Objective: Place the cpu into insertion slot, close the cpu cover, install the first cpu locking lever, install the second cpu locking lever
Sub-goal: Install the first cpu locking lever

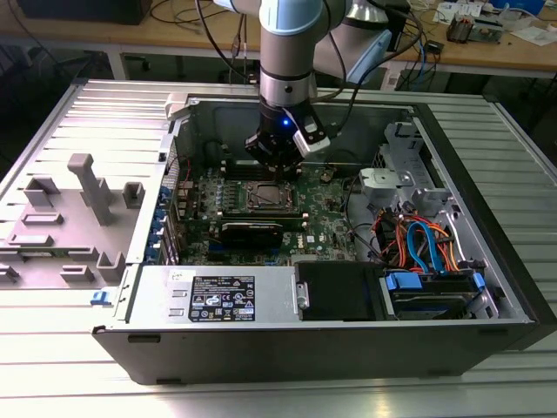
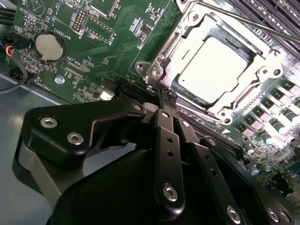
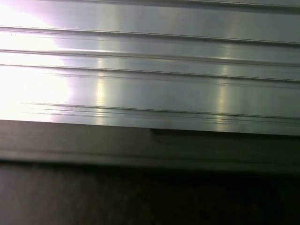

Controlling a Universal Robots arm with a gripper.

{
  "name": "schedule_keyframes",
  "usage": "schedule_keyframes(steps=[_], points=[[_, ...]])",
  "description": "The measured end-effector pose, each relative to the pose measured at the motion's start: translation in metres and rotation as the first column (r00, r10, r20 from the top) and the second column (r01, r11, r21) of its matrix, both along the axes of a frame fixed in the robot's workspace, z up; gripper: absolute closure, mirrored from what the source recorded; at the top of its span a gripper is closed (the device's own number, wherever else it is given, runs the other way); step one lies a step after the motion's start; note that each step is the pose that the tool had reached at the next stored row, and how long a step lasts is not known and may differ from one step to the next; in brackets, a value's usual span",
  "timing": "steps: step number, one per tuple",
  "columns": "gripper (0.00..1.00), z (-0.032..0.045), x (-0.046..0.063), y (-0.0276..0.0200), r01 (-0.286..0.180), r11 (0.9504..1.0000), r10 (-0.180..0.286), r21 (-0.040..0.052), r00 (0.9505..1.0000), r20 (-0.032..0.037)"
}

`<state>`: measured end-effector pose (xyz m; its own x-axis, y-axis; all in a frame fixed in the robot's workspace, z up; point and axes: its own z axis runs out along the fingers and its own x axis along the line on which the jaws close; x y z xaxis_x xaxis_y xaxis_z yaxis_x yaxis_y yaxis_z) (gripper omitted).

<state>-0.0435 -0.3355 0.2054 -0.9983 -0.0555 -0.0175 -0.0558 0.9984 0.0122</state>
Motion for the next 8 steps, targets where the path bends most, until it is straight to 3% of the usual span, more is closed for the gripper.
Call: schedule_keyframes(steps=[8], points=[[0.89,0.0009,0.0001,-0.0006,0.000,1.0000,0.000,-0.0002,1.0000,-0.0001]])
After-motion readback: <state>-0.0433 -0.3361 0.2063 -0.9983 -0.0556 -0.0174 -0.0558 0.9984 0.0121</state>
